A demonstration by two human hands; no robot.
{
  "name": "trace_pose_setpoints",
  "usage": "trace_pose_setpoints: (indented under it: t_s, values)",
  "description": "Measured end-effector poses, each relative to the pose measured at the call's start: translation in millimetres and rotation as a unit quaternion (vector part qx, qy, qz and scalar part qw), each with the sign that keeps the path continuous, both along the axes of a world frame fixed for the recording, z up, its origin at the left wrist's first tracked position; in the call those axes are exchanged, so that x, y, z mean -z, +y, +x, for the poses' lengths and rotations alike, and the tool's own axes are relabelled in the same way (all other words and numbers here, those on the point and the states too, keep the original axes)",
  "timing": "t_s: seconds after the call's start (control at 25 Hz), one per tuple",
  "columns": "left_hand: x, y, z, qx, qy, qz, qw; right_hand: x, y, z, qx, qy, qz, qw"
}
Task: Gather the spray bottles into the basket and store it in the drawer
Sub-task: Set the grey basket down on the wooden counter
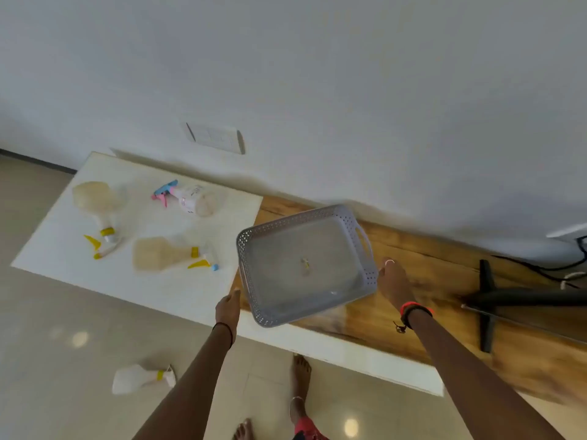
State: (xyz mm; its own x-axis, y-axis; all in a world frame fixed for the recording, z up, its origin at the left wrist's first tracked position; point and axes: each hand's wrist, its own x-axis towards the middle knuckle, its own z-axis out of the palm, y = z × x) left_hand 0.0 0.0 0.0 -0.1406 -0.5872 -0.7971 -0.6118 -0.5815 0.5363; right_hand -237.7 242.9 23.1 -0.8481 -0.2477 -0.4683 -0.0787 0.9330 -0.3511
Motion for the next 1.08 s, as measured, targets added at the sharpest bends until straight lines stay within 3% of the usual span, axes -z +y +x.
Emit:
trace_pose_setpoints:
  t_s: [0.16, 0.52, 0.76, 1.08]
  values:
    - [22, 12, -9, 0.022, 0.038, 0.065, 0.997, 33, 3, -17, 0.058, -0.068, 0.019, 0.996]
    - [45, 13, -14, 0.057, -0.012, 0.013, 0.998, 65, -1, -31, 0.053, -0.109, 0.007, 0.993]
    - [40, 5, -13, -0.051, 0.059, 0.086, 0.993, 67, 0, -29, 0.081, -0.105, -0.02, 0.991]
    - [41, -13, -38, -0.112, 0.101, 0.081, 0.985, 72, 13, -8, 0.189, -0.113, -0.05, 0.974]
